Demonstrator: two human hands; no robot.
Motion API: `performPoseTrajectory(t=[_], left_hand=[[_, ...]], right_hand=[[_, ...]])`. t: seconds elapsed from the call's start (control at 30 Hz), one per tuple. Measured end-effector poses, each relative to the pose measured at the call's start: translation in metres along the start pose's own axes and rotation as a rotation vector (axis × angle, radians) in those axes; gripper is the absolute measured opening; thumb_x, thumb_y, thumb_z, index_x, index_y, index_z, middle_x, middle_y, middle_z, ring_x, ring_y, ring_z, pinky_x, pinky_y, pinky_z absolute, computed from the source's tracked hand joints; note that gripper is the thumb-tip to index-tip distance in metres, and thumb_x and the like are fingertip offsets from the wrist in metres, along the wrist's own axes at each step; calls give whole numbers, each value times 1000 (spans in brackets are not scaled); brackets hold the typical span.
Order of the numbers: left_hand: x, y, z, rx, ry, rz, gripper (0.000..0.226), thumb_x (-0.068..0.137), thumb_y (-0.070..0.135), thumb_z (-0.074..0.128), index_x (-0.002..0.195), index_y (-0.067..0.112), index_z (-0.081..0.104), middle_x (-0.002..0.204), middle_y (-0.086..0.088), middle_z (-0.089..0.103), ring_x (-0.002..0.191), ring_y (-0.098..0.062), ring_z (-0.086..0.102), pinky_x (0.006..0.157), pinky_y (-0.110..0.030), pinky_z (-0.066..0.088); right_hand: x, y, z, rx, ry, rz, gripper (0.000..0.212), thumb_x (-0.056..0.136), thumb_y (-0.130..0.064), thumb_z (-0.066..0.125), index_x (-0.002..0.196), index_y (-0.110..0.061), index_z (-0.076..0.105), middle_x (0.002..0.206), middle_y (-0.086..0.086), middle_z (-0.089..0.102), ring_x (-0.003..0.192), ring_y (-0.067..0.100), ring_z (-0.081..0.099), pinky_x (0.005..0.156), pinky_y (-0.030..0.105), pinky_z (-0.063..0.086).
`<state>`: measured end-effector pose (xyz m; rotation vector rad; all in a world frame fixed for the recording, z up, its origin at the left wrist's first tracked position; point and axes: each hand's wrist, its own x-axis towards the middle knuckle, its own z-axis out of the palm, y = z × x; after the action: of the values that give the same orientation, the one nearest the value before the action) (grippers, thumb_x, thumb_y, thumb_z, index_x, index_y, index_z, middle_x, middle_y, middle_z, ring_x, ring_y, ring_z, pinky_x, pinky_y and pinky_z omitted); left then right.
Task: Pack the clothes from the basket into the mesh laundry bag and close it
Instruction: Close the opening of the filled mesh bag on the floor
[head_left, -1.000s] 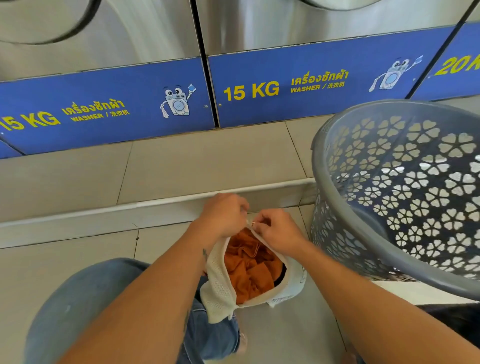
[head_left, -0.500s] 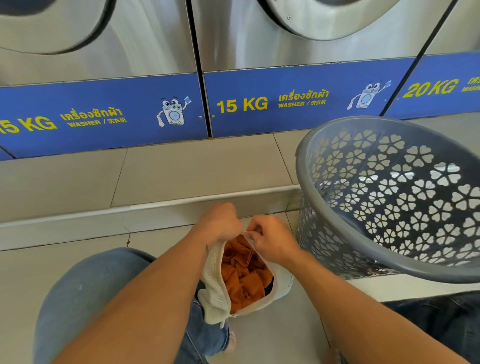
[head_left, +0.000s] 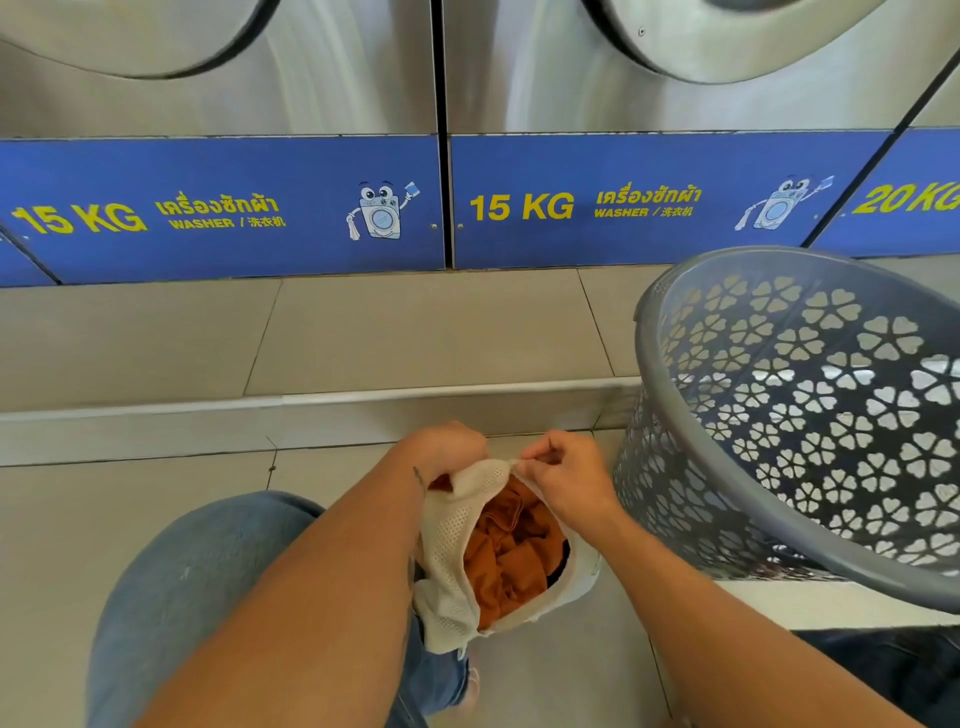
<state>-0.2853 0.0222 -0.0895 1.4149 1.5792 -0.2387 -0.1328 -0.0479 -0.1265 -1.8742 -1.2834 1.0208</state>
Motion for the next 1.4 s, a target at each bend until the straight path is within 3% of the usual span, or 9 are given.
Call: performPoseTrajectory(t=[0.2,0.33,0.43,0.57,0.73,0.93,1.1,1.2,1.4], left_hand=[[18,-7,11,-223,-119,-77,38,90,42,57,103,8,66,105,-15,71,88,-27,65,90,-41,51],[30,-7,19,-171,-97,-47,22,90,27,61,81,7,61,77,-12,59,70,-23,56,82,-40,51],[27,-3,15,-141,-62,-85,22,88,31,63,95,10,63,89,-10,63,78,-23,60,74,-35,49],[29,-1,12,-195,119,-51,14,87,22,61,81,10,59,76,-7,57,65,-19,54,57,-26,43],[36,-9,3,-130,339,-41,17,89,23,57,82,9,63,79,-5,61,59,-16,54,43,-22,39],[27,-19,1,99,485,-73,24,92,25,54,106,9,64,112,-11,65,94,-29,61,74,-32,45],[10,5,20,442,390,390,37,87,25,49,122,33,59,128,2,51,123,-26,44,104,-49,34],[2,13,39,597,252,442,30,84,34,53,111,40,65,118,9,61,119,-21,49,103,-51,29],[11,-1,27,525,455,424,19,86,27,55,98,32,69,110,4,69,108,-25,60,92,-41,43]], right_hand=[[-3,8,10,206,-15,125,16,75,-7,83,77,-17,71,79,5,73,80,22,72,76,37,61],[-5,8,19,145,-41,104,16,77,-8,81,73,-19,70,76,2,74,78,20,72,72,34,60],[-6,8,21,104,-52,62,14,79,-11,81,72,-19,71,70,-1,71,68,11,68,64,28,59],[-7,10,16,-4,-47,23,19,81,-10,77,68,-19,68,65,-6,66,58,0,59,52,15,46],[-12,17,-7,-49,-34,31,17,79,-12,80,68,-21,71,72,-4,71,71,11,66,67,27,57],[-18,17,-29,-83,9,15,19,78,-10,80,67,-21,70,72,-4,70,69,11,64,70,30,57],[-13,14,-34,-59,46,20,18,78,-11,79,67,-21,70,69,-5,69,67,8,62,66,26,53],[-13,10,-30,-68,39,-1,20,76,-10,79,65,-23,69,65,-8,67,63,5,60,61,20,47],[-27,16,-16,-159,-50,-4,21,78,-16,81,64,-23,66,70,-6,68,71,13,64,66,29,53]])
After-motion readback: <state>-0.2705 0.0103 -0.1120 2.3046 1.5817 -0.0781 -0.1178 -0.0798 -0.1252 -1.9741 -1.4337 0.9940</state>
